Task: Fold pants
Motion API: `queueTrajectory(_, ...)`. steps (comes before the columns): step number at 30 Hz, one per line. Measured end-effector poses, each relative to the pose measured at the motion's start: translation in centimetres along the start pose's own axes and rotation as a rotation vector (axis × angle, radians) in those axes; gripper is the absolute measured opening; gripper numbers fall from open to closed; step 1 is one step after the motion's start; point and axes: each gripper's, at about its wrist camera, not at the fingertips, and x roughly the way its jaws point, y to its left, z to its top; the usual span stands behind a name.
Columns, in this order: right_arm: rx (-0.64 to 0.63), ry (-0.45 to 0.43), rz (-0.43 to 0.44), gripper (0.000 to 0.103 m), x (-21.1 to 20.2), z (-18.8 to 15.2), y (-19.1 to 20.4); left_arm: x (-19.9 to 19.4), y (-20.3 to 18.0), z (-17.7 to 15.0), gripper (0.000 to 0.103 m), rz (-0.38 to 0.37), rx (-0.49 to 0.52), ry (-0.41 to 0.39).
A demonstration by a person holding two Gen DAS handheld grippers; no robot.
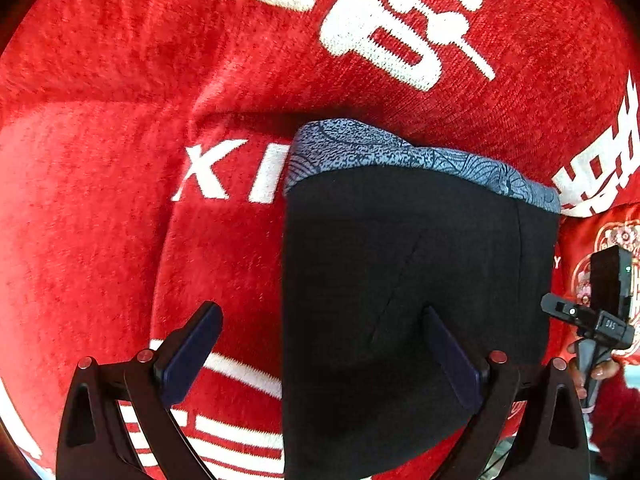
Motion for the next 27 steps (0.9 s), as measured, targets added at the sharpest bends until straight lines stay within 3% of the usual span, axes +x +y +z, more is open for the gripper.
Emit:
queueTrajectory(12, 0.043, 0.016, 0.088, 0.087, 0.5, 0.6, -2.2, 2.9, -1.0, 0.7, 0.102, -0.066, 0.004, 0.020)
queueTrajectory(20, 0.001, 0.021, 0.113, 0.092, 0.7, 0.9, -2.7, 4.8, 1.4, -0.5, 0.103, -0.199, -0.129, 0.062)
queueTrajectory(27, -0.036, 0.022, 0.098, 0.092, 1.7, 1.5, -1.1, 4.2, -1.1, -1.0, 0.103, -0.152, -0.093, 0.033)
